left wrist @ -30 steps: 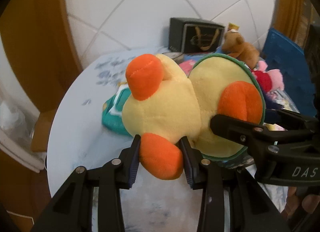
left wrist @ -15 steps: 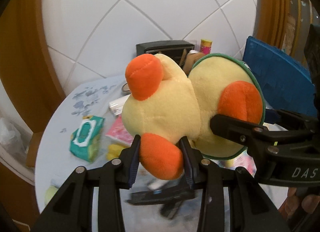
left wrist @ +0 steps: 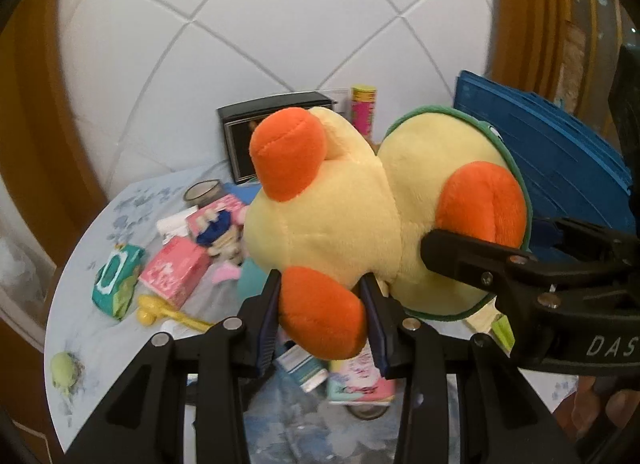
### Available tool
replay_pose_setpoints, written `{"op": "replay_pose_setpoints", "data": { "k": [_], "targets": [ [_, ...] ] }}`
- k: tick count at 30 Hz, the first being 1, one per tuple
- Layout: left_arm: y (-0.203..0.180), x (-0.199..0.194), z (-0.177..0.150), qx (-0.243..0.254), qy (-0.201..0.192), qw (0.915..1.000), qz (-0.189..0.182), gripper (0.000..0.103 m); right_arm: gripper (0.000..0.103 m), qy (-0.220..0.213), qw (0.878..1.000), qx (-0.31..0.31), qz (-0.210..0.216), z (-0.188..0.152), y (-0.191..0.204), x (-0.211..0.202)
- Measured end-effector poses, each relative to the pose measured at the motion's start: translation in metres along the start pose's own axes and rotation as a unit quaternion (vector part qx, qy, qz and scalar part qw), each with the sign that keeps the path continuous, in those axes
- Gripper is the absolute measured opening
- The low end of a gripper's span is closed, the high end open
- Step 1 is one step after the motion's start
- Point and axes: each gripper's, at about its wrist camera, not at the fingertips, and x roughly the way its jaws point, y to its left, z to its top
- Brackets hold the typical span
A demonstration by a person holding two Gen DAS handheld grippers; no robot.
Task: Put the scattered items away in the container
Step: 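Lift the duck plush with both grippers toward the blue crate, then open both grippers over the blue crate to drop the duck plush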
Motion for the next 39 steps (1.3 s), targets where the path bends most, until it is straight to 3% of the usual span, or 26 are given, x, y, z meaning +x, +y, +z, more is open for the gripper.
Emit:
{"op": "replay_pose_setpoints", "data": {
  "k": [14,19,26,33,39],
  "targets": [
    [-0.112,0.017,0.065,0.064,-0.034,0.9960,-0.052,0.037,0.082,-0.054,0.996,0.043,-0.057,0.023,-0.100,-0.065],
    [-0.184,0.016,0.107,0.073,-0.068,0.9926,-0.070,0.037,0.082,-0.085,0.993,0.048,-0.064,0.047,-0.163,-0.107],
    [-0.312,0.000,0.170,0.073,-0.108,0.9873,-0.091,0.038,0.082,-0.131,0.986,0.024,-0.095,0.085,-0.266,-0.200],
    [-0.439,0.014,0.205,0.104,-0.070,0.9870,-0.101,0.038,0.082,-0.141,0.980,0.047,-0.131,0.089,-0.372,-0.262],
    [-0.503,0.037,0.199,0.128,-0.026,0.9854,-0.110,0.038,0.082,-0.120,0.979,0.089,-0.136,0.069,-0.444,-0.271]
  ]
}}
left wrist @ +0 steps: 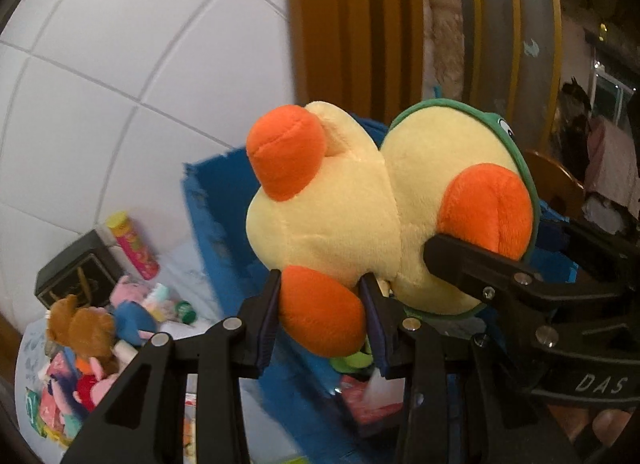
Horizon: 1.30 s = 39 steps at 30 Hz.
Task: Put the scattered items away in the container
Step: 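Open both grippers over the blue crate to drop the duck plush, then withdraw both grippers from the crate back over the table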
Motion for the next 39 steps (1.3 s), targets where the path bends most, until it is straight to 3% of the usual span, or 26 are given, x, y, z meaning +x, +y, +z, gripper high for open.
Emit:
{"op": "replay_pose_setpoints", "data": {
  "k": [4,5,7,8,9,14,28,32,39],
  "targets": [
    [-0.013,0.014,-0.005,0.004,0.018,0.9998,-0.003,0.041,0.083,0.015,1.000,0.015,-0.001,-0.008,-0.029,0.007],
    [-0.015,0.018,-0.006,0.005,0.022,0.9997,-0.002,0.046,0.084,0.017,1.000,0.017,-0.002,-0.011,-0.033,0.009],
    [-0.018,0.021,-0.007,0.004,0.024,0.9997,0.008,0.068,0.088,0.020,1.000,0.023,-0.005,-0.016,-0.039,0.010],
    [-0.018,0.022,-0.008,0.002,0.023,0.9996,0.013,0.084,0.090,0.020,0.999,0.026,-0.010,-0.016,-0.043,0.010],
    [-0.016,0.022,-0.009,0.000,0.021,0.9997,0.016,0.090,0.093,0.021,0.999,0.029,-0.015,-0.017,-0.046,0.010],
    [-0.008,0.026,-0.012,-0.012,0.023,0.9994,0.024,0.092,0.102,0.016,0.998,0.046,-0.028,-0.018,-0.062,0.010],
    [0.017,0.013,-0.035,-0.040,0.021,0.9981,0.041,0.096,0.102,0.027,0.998,0.022,-0.052,-0.025,-0.035,0.011],
    [0.038,-0.002,-0.050,-0.059,0.016,0.9967,0.054,0.096,0.102,0.031,0.999,0.009,-0.041,-0.029,-0.014,0.015],
    [0.094,-0.039,-0.088,-0.096,0.009,0.9899,0.104,0.096,0.103,0.022,0.999,-0.031,-0.005,-0.040,0.060,0.020]
  ]
}}
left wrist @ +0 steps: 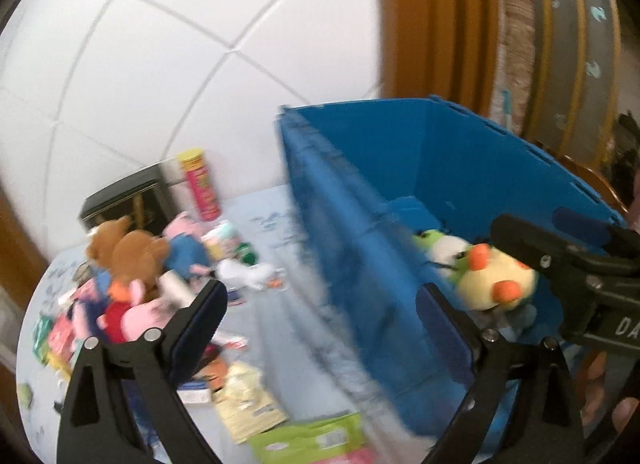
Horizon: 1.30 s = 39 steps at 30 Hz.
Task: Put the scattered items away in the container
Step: 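Withdraw both grippers from the crate back over the table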
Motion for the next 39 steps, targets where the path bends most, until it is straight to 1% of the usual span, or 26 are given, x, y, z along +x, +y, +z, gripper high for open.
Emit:
{"op": "replay_pose_setpoints", "data": {
  "k": [6,11,15,19,22,25,29,34,39],
  "targets": [
    [0.079,-0.021,-0.035,-0.034,0.000,0.9987,0.038,0.096,0.103,-0.004,0.999,-0.037,0.028,-0.018,0.080,0.006],
    [0.148,-0.038,-0.072,-0.054,0.009,0.9962,0.069,0.096,0.103,0.003,0.998,-0.058,0.037,-0.043,0.147,0.015],
    [0.197,-0.044,-0.107,-0.068,0.029,0.9941,0.080,0.096,0.103,0.024,0.997,-0.065,0.047,-0.075,0.195,0.030],
    [0.241,-0.043,-0.142,-0.083,0.054,0.9908,0.093,0.096,0.103,0.039,0.996,-0.069,0.040,-0.108,0.230,0.044],
    [0.276,-0.039,-0.172,-0.099,0.078,0.9858,0.112,0.096,0.103,0.060,0.995,-0.066,0.043,-0.135,0.251,0.058],
    [0.303,-0.032,-0.202,-0.115,0.105,0.9797,0.126,0.096,0.103,0.080,0.994,-0.066,0.045,-0.155,0.264,0.069],
    [0.323,-0.023,-0.230,-0.128,0.129,0.9736,0.138,0.096,0.103,0.114,0.990,-0.067,0.053,-0.178,0.279,0.091],
    [0.333,-0.009,-0.248,-0.146,0.149,0.9670,0.146,0.096,0.103,0.158,0.981,-0.090,0.074,-0.199,0.300,0.124],
    [0.330,0.009,-0.256,-0.154,0.162,0.9647,0.139,0.096,0.103,0.180,0.977,-0.093,0.070,-0.206,0.290,0.144]
  ]
}}
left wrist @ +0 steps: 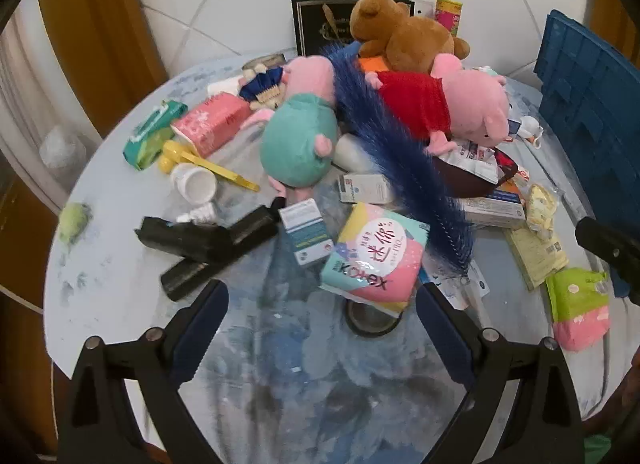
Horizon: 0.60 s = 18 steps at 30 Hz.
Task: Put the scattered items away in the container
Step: 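Withdraw both grippers from the crate back over the table, then grasp the pink Kotex pad pack with the left gripper while the right gripper grasps a clear wrapped packet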
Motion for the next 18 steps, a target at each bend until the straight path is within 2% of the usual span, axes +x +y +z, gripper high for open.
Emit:
{"op": "replay_pose_setpoints", "data": {
  "k": [2,4,5,6,8,9,18],
  "targets": [
    [-0.008,0.008,-0.003,0.008,0.004,1.0000,-0.004,0.096,0.103,0.010,1.000,0.001,-0.007,0.000,-0.011,0.006],
    [-0.014,0.015,-0.005,0.016,0.008,0.9998,-0.006,0.090,0.101,0.016,1.000,0.006,-0.016,0.000,-0.021,0.011],
    [-0.016,0.020,-0.006,0.017,0.013,0.9997,-0.008,0.085,0.096,0.021,1.000,0.008,-0.021,-0.001,-0.026,0.014],
    [-0.018,0.025,-0.006,0.018,0.019,0.9996,-0.010,0.080,0.087,0.026,0.999,0.011,-0.025,-0.003,-0.031,0.017],
    [-0.021,0.034,-0.006,0.023,0.029,0.9992,-0.013,0.080,0.072,0.040,0.999,0.020,-0.031,-0.007,-0.043,0.023],
    [-0.022,0.038,-0.006,0.026,0.033,0.9990,-0.014,0.080,0.070,0.045,0.998,0.026,-0.036,-0.008,-0.049,0.026],
    [-0.032,0.077,0.002,0.063,0.067,0.9954,-0.026,0.080,0.070,0.065,0.995,0.064,-0.051,-0.008,-0.073,0.050]
  ]
}}
